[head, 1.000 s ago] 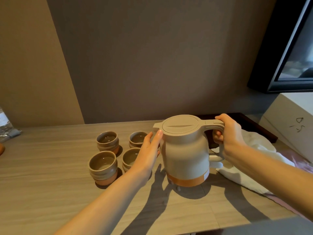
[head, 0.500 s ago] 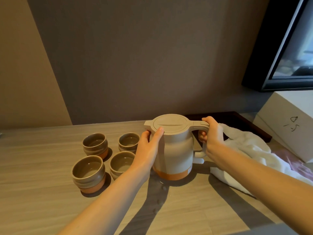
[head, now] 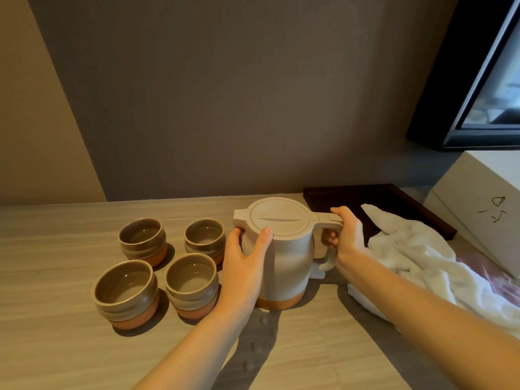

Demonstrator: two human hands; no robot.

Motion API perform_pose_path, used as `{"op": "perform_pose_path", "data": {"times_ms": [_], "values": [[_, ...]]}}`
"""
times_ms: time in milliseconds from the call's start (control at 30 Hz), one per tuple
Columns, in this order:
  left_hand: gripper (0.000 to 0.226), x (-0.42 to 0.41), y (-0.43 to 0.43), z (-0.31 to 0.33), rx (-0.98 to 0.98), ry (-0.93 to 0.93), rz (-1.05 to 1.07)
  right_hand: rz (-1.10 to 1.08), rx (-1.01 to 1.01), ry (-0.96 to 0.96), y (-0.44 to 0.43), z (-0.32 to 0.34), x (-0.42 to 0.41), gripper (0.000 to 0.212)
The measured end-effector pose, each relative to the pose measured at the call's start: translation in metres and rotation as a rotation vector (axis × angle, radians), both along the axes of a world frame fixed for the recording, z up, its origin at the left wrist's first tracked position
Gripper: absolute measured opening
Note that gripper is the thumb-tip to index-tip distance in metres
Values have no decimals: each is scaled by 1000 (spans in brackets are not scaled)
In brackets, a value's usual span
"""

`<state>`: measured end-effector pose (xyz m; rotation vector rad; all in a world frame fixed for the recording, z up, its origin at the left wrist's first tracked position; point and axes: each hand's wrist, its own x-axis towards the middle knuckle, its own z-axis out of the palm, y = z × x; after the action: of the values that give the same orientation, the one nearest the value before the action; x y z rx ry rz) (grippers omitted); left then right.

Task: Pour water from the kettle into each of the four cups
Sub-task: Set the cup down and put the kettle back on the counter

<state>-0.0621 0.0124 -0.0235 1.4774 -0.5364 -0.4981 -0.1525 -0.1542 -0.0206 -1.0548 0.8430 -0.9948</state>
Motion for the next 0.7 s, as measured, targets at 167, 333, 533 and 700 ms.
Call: {"op": "perform_pose_path", "data": {"times_ms": [167, 333, 533, 700], "values": [[44, -2, -1, 1, -10, -5, 37, 25, -21, -3, -4, -2, 1, 28], [63, -6, 1, -2, -33, -4, 107, 126, -58, -4, -6, 2, 8, 36], [72, -6, 5, -4, -55, 14, 143, 224, -60, 20, -9, 4, 14, 44], [57, -4, 7, -2, -36, 26, 112, 184, -145, 171, -7, 5, 12, 45]]}}
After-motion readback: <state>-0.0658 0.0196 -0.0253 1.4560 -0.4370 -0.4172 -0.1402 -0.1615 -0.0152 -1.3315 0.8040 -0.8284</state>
